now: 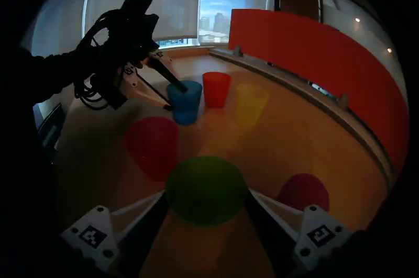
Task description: Pour water
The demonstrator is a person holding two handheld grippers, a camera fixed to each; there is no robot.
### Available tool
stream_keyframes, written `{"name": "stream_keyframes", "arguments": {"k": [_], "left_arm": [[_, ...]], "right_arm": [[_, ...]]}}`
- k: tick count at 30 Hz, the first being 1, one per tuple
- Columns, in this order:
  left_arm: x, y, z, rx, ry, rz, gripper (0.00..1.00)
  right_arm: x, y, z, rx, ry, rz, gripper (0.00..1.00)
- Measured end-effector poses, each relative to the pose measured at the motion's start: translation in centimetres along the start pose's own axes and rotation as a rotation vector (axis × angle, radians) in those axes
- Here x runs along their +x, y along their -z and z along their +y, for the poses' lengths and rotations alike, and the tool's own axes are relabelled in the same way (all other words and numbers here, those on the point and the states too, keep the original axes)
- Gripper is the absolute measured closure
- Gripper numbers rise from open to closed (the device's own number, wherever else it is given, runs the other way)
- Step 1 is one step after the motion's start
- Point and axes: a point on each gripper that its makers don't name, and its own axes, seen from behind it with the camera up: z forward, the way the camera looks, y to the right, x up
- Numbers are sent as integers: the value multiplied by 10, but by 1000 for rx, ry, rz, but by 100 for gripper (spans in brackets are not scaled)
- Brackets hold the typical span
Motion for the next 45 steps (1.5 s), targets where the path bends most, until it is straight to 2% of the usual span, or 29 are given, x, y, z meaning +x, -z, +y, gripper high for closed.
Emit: {"name": "stream_keyframes", "arguments": {"k": [25, 35, 45], "left_arm": [[6, -10, 1, -6, 17, 10, 15], [9, -12, 4, -14, 31, 14, 12], [9, -13, 3, -10, 28, 17, 16]], "right_arm": [[0, -6, 1, 9, -7, 1, 1], [0, -7, 1, 9, -7, 1, 1], [-2, -7, 1, 16, -16, -1, 9]]}}
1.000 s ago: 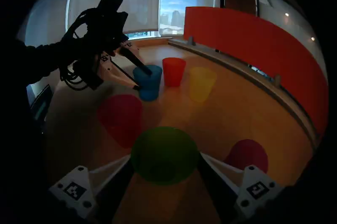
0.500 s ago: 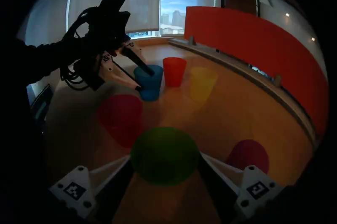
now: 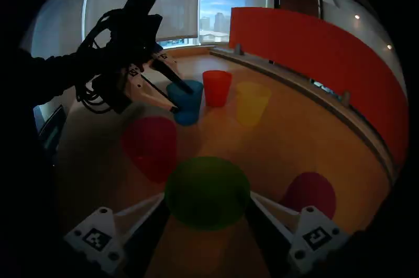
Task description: Pour water
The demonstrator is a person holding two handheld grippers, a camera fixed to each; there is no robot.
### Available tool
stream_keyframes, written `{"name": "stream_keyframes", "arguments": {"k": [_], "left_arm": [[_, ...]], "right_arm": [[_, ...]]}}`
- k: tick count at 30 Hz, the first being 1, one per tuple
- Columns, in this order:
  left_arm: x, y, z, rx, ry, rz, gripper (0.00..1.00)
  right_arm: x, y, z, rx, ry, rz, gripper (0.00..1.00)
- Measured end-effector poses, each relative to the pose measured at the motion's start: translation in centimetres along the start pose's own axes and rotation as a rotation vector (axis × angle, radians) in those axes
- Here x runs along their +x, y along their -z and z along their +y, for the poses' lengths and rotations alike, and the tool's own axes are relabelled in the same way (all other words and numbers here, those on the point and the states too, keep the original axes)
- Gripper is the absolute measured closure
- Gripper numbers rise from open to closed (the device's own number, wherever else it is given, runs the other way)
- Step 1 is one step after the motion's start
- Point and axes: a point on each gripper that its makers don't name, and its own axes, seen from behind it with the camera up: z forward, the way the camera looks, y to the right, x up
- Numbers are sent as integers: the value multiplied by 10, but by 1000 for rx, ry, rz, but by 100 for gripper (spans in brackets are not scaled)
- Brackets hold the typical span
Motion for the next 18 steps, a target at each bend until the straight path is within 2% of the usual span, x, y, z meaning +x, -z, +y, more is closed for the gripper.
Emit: {"name": "stream_keyframes", "arguments": {"k": [11, 18], "left_arm": [[1, 2, 0, -6, 24, 12, 17], [11, 13, -2, 5, 23, 44, 17]], "right_arm": [[9, 5, -3, 6, -12, 25, 11], [18, 14, -2, 4, -20, 35, 10]]}}
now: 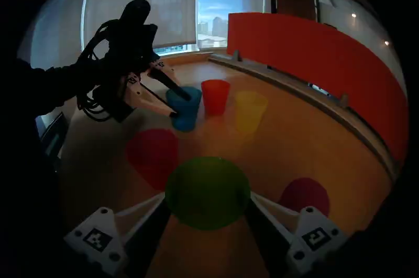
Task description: Pour water
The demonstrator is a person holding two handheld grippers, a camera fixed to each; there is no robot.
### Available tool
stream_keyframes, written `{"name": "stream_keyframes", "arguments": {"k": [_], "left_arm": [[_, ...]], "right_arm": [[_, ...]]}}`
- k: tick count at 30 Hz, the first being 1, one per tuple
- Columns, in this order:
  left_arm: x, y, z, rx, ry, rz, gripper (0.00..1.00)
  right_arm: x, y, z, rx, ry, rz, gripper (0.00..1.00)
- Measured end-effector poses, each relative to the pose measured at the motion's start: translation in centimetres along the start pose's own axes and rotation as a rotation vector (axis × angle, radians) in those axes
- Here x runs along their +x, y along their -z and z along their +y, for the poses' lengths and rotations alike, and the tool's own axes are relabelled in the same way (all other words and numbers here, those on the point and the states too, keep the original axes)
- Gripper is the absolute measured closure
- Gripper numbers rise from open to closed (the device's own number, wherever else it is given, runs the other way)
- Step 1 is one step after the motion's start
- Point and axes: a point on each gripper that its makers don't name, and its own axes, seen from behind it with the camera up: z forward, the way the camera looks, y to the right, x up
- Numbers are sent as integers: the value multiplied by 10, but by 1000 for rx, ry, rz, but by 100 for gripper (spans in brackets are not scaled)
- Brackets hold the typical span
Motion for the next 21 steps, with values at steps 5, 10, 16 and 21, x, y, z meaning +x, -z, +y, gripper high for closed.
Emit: {"name": "stream_keyframes", "arguments": {"k": [5, 10, 16, 21], "left_arm": [[13, 12, -2, 18, -4, 31, 17], [29, 26, 1, 27, -5, 74, 17], [47, 44, 4, 42, -12, 118, 17], [60, 58, 6, 61, -19, 147, 17]], "right_arm": [[8, 8, -2, -5, 16, 4, 10], [20, 18, -3, -13, 37, 17, 11], [37, 32, -5, -19, 53, 39, 10], [50, 43, -7, -23, 62, 59, 10]]}}
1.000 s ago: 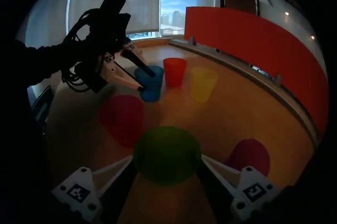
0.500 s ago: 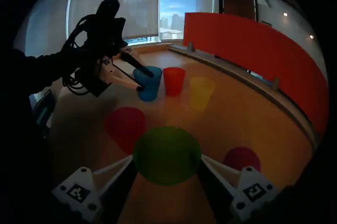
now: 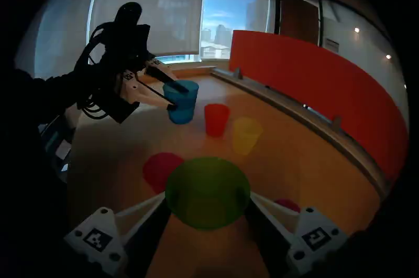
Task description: Pour water
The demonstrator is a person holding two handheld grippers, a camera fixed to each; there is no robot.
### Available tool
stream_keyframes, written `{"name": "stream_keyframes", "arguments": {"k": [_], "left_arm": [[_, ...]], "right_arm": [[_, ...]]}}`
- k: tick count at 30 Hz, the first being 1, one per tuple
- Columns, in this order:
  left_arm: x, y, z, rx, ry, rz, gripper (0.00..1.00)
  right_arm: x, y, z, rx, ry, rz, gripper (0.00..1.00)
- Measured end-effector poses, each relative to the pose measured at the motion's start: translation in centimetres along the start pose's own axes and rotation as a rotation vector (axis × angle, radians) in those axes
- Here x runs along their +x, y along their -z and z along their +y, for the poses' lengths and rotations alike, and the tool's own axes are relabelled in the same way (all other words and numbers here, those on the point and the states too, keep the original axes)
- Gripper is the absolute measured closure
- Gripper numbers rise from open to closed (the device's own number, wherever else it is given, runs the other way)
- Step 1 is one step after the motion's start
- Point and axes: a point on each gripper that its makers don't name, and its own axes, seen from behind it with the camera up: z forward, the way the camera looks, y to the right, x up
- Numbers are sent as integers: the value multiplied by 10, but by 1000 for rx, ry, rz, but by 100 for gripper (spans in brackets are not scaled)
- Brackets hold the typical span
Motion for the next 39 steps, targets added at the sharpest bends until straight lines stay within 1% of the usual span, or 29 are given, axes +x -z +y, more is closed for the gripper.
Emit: {"name": "stream_keyframes", "arguments": {"k": [8, 14, 26, 39], "left_arm": [[16, 15, 2, 16, -1, 32, 17], [24, 21, 3, 21, -8, 49, 17], [34, 23, 3, 24, -7, 77, 17], [45, 25, 2, 32, -8, 100, 17]], "right_arm": [[14, 11, 0, -4, -5, 28, 11], [22, 17, 0, -8, -4, 50, 10], [31, 20, -2, -11, -21, 105, 10], [47, 21, 5, -38, -45, 217, 10]]}}
